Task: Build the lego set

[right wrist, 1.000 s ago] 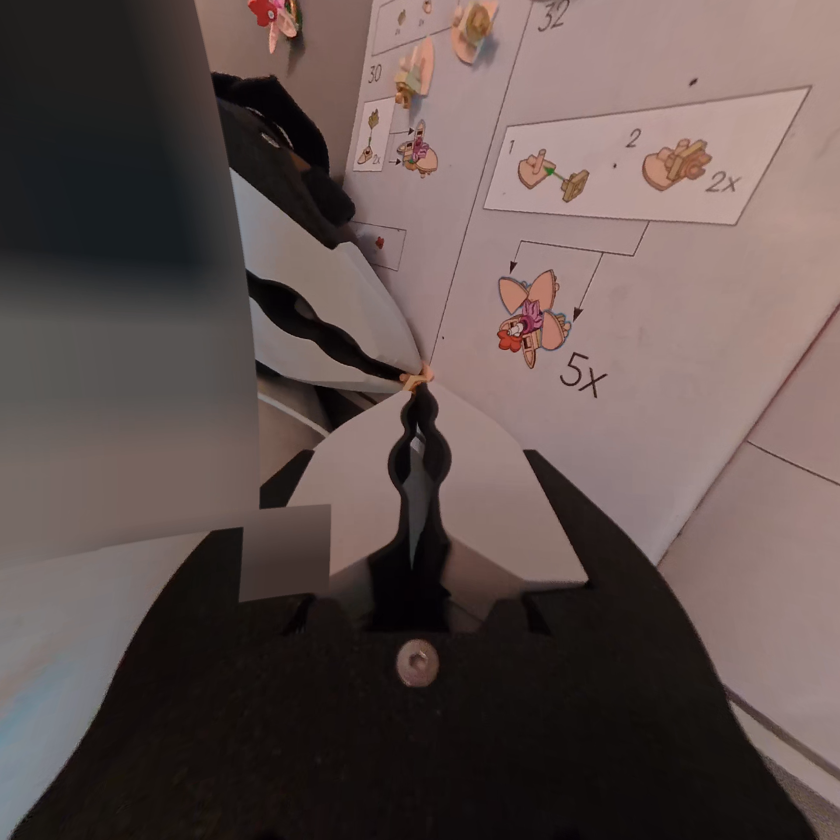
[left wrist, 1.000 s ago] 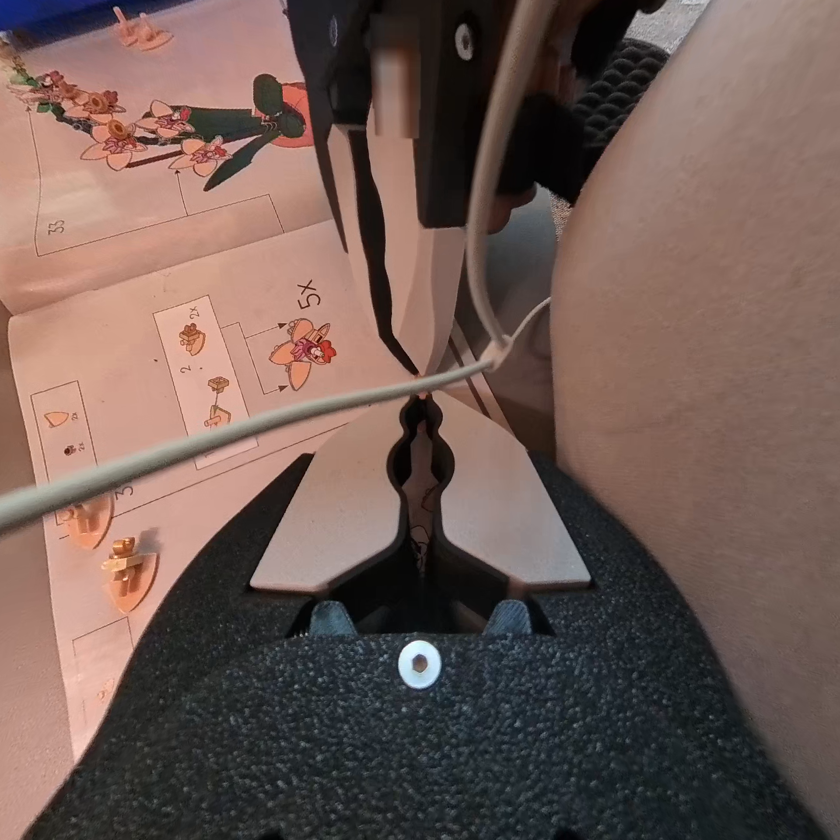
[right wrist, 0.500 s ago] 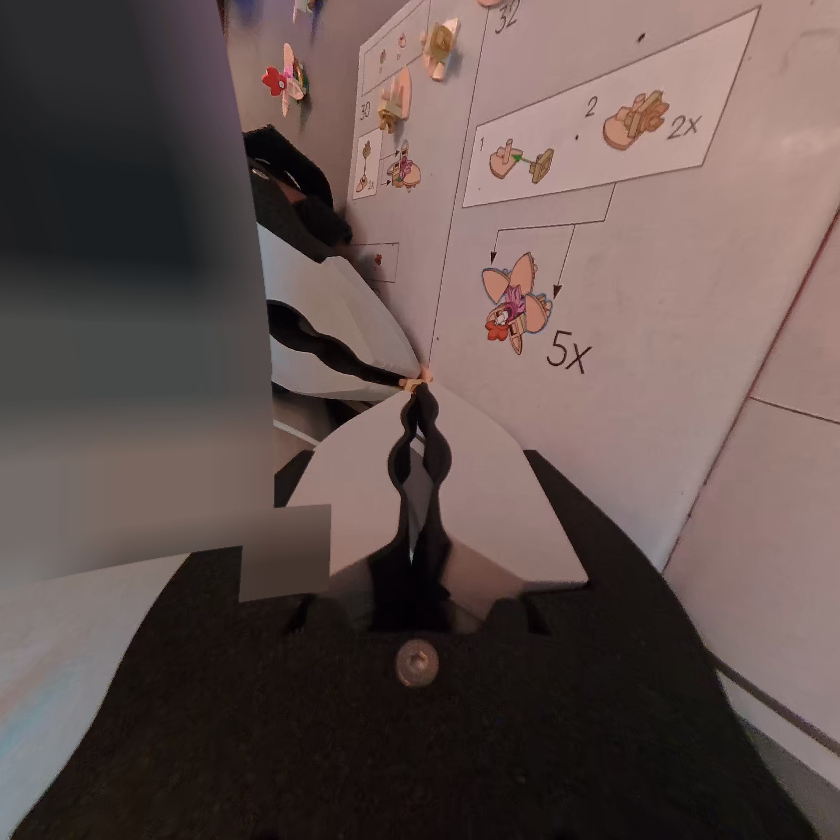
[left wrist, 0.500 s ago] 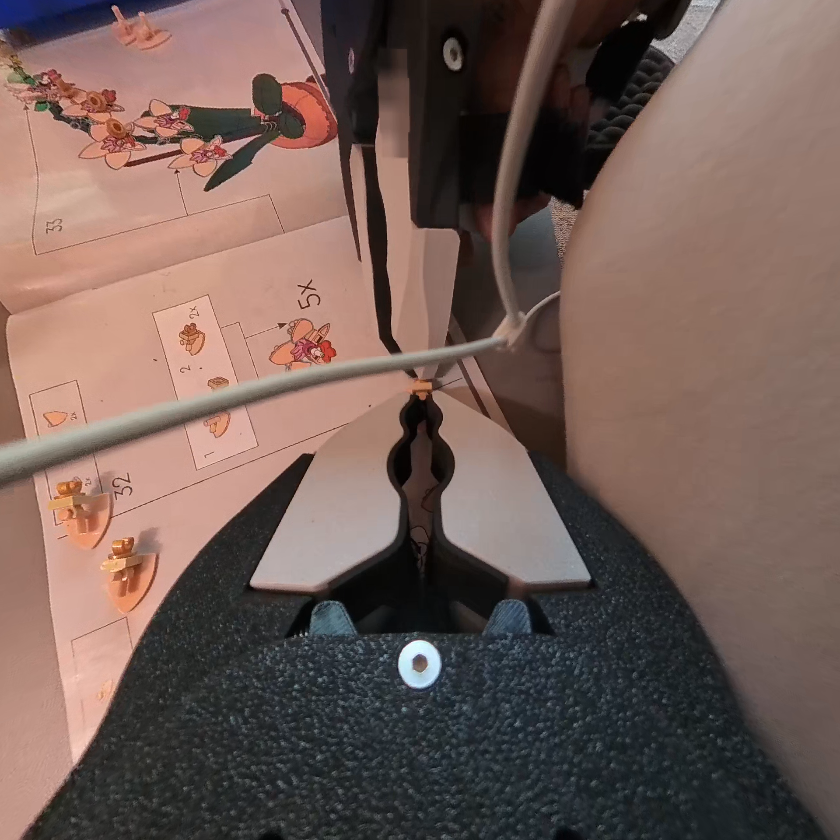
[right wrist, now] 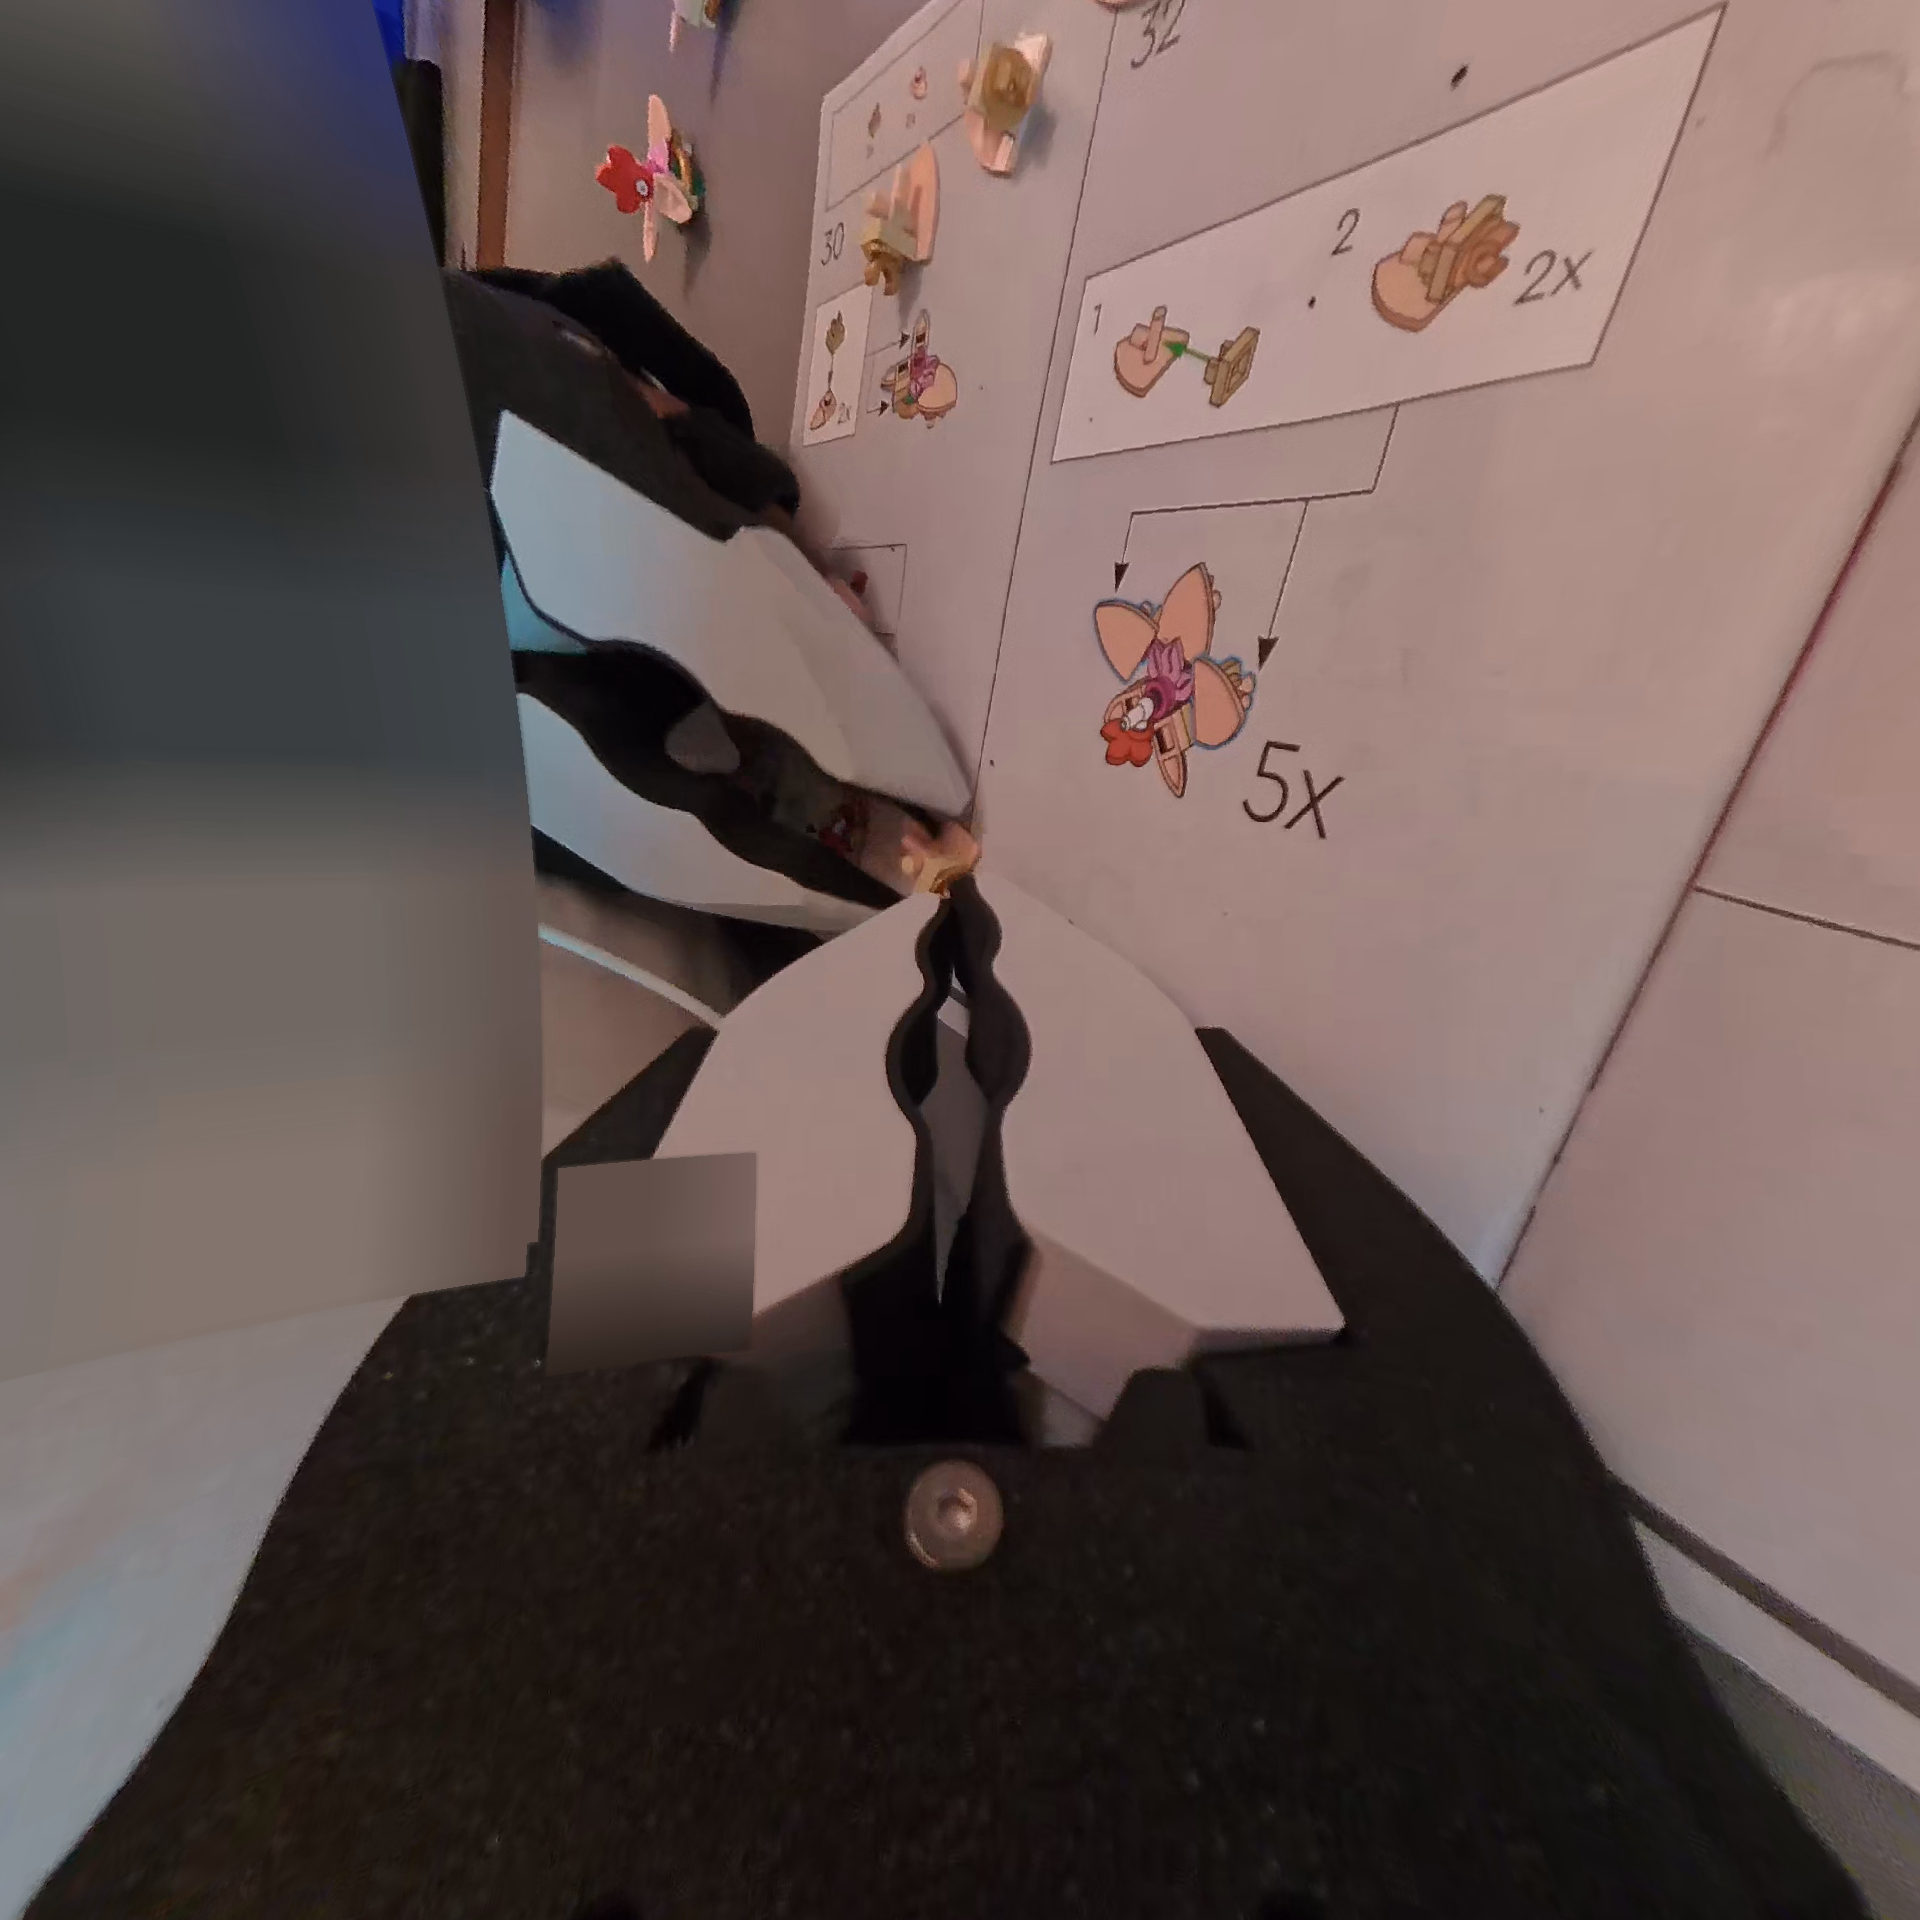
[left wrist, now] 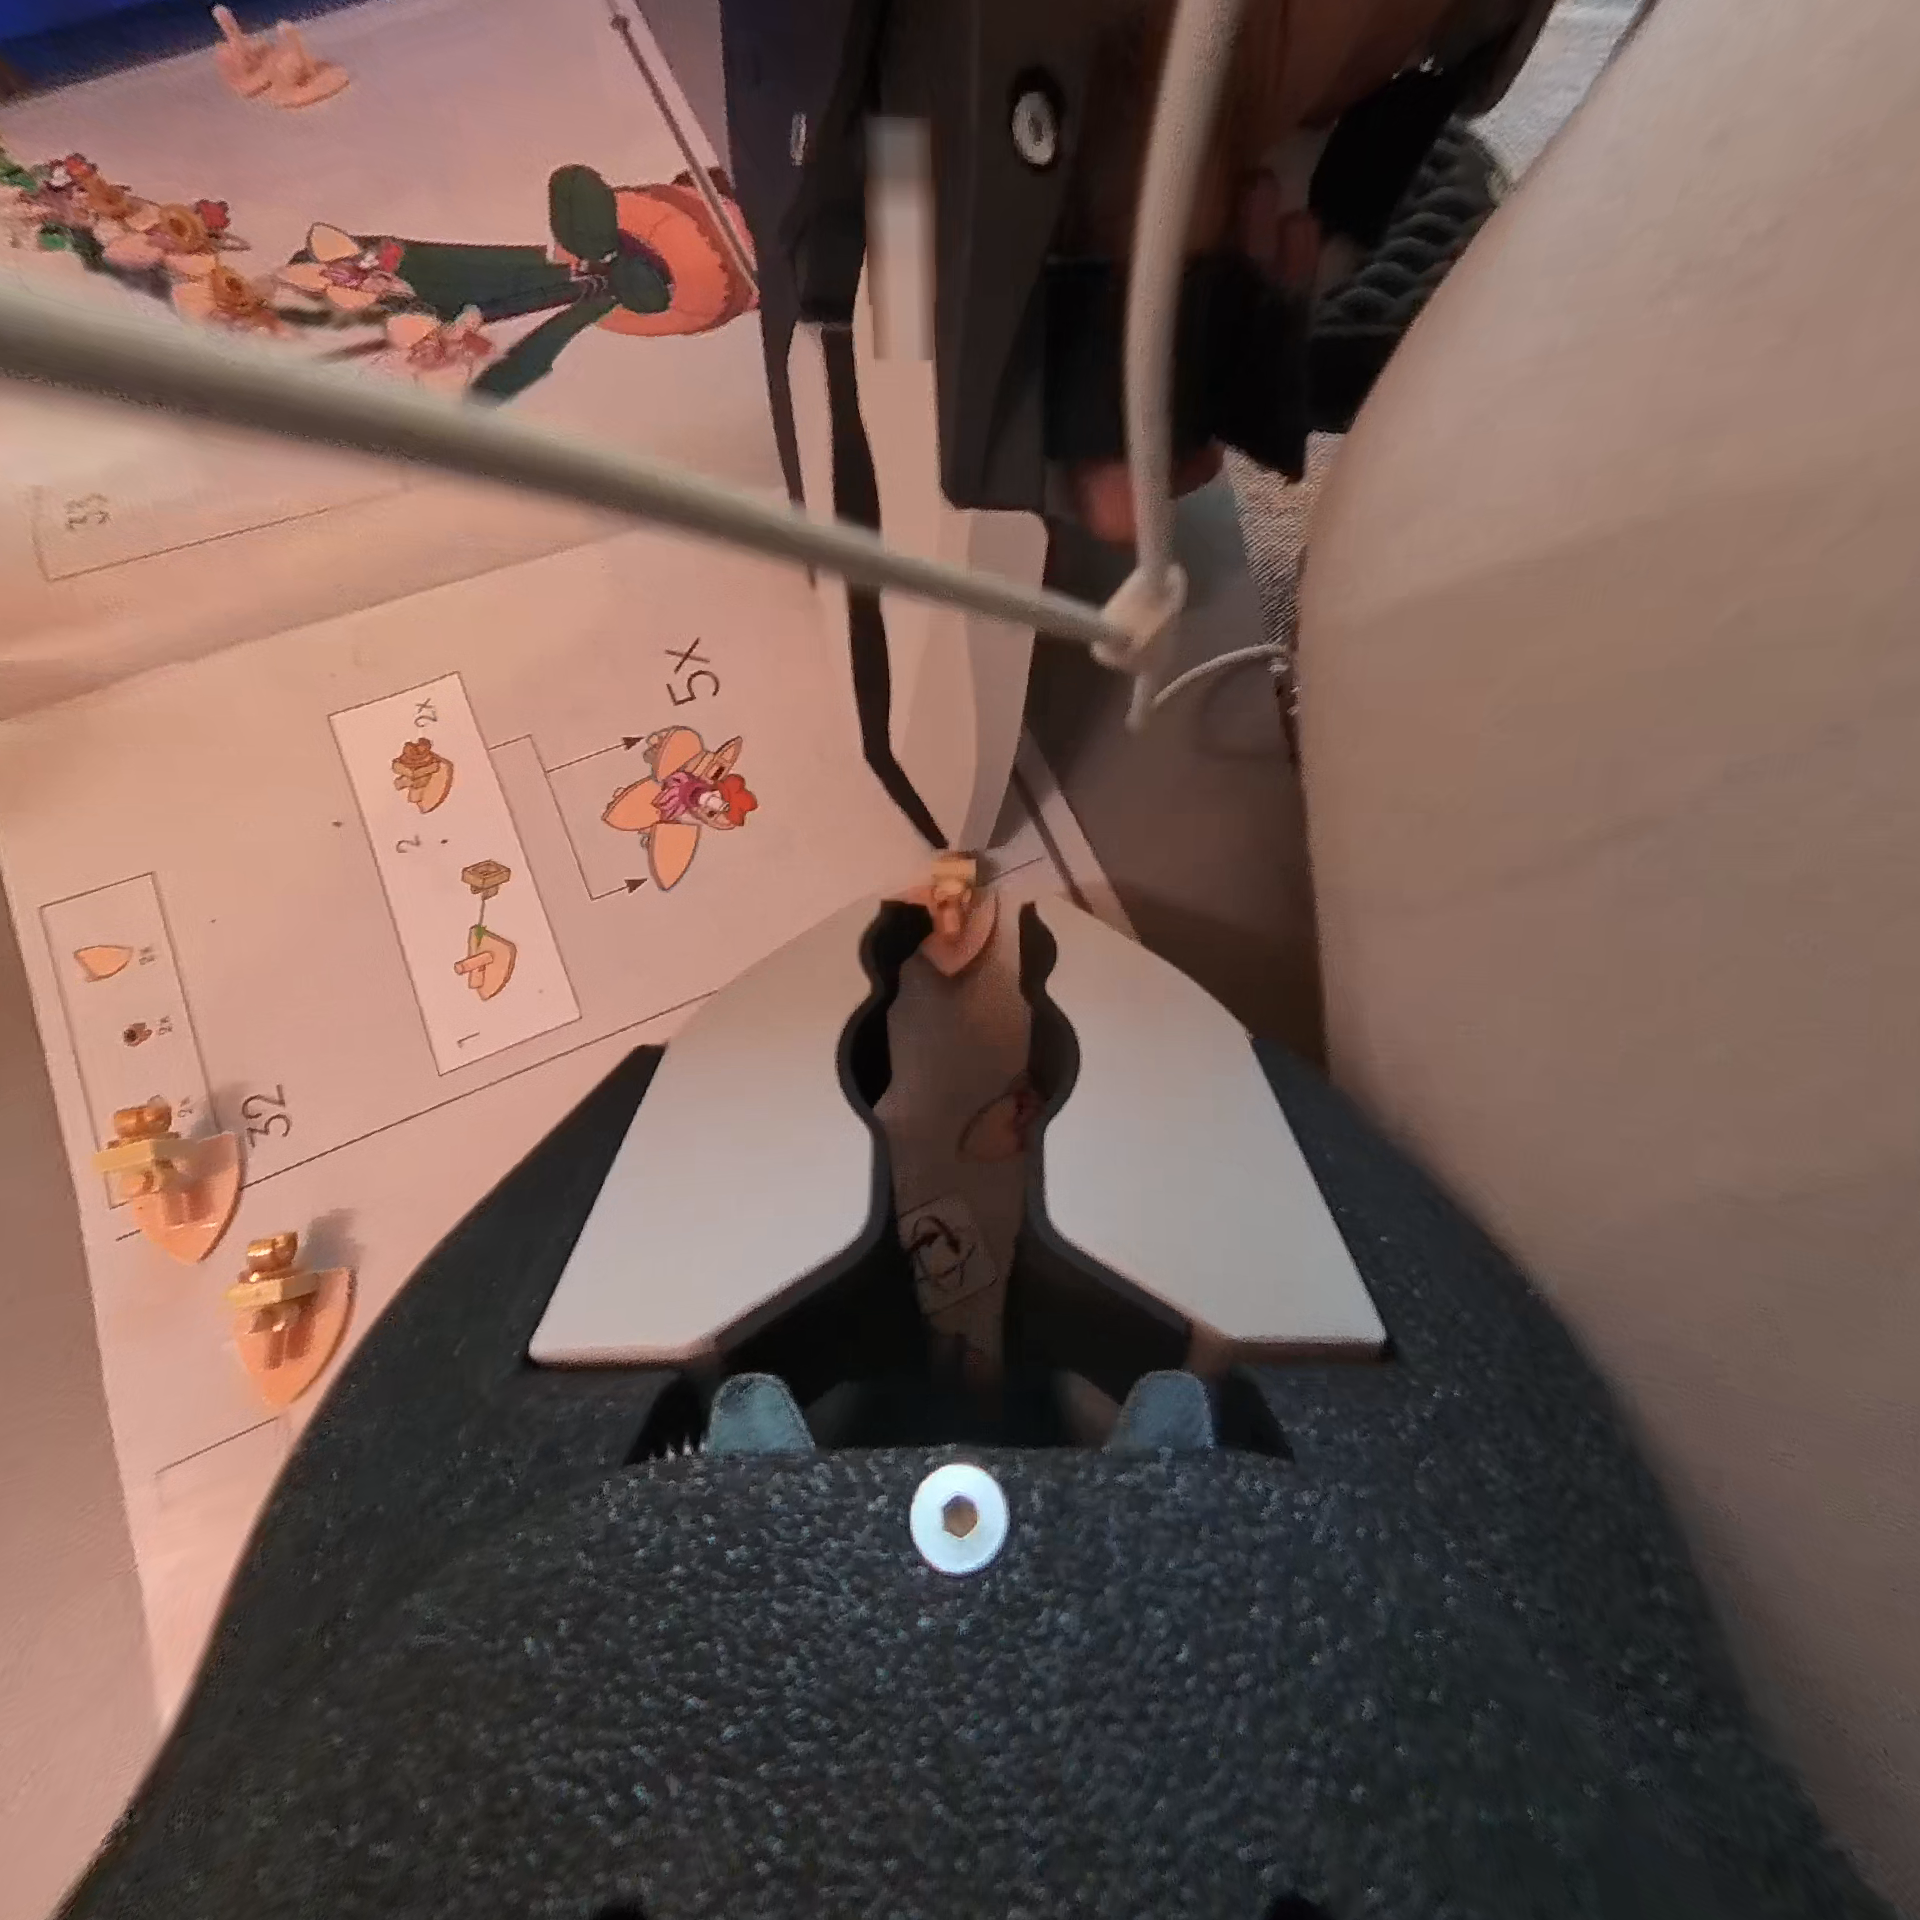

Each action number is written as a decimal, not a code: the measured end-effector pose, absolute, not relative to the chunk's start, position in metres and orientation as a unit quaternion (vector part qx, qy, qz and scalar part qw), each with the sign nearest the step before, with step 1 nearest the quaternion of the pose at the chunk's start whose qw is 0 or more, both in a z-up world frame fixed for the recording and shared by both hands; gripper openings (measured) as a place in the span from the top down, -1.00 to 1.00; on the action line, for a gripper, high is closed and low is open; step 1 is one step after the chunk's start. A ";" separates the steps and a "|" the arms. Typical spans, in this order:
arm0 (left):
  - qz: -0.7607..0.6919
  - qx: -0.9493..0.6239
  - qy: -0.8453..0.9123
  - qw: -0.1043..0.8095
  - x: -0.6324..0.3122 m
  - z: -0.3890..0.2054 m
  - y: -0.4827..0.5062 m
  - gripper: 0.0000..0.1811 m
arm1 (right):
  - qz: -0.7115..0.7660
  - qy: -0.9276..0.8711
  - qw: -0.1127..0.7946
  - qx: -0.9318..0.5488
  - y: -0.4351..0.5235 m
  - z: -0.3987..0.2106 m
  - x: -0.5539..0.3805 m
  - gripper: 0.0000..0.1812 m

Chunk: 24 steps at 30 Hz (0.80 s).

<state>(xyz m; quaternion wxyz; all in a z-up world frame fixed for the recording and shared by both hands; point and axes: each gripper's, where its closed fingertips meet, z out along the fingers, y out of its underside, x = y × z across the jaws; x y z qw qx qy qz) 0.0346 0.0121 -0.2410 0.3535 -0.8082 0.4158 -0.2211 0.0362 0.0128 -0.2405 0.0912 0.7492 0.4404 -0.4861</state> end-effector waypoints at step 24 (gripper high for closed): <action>-0.203 -0.802 0.432 0.358 0.030 -0.243 0.010 0.91 | -0.506 0.428 0.101 0.742 0.004 -0.232 0.027 1.00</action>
